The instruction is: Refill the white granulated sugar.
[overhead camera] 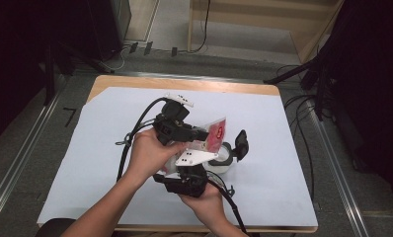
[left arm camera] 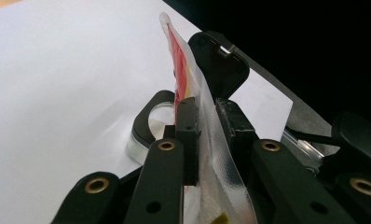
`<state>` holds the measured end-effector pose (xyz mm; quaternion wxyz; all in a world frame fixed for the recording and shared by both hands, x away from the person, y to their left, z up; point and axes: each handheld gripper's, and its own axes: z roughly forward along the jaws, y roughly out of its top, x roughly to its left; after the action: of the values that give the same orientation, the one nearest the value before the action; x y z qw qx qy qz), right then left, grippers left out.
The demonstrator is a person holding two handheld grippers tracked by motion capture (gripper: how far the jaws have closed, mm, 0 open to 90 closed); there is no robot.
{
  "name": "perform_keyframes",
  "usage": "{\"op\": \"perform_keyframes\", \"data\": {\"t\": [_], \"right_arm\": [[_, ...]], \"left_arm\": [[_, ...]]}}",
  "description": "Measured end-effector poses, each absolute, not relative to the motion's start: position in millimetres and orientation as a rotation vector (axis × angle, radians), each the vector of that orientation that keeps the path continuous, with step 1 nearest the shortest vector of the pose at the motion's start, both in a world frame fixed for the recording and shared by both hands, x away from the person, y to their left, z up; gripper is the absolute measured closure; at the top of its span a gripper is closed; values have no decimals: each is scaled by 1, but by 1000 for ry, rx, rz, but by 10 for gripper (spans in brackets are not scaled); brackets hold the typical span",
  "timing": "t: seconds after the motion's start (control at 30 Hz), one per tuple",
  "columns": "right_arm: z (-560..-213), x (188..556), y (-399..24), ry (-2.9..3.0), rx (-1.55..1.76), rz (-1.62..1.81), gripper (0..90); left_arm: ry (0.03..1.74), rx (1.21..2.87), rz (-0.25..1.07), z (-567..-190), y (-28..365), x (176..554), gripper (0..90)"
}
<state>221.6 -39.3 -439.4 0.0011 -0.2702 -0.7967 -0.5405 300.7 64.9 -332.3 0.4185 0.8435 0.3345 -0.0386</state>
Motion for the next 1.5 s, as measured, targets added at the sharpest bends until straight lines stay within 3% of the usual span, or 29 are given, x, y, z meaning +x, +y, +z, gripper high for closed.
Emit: {"op": "perform_keyframes", "data": {"t": [1.5], "right_arm": [[-440,221,-39,-2506,-850,-1686,630]], "left_arm": [[841,2123,-90,-332,65,299,799]]}}
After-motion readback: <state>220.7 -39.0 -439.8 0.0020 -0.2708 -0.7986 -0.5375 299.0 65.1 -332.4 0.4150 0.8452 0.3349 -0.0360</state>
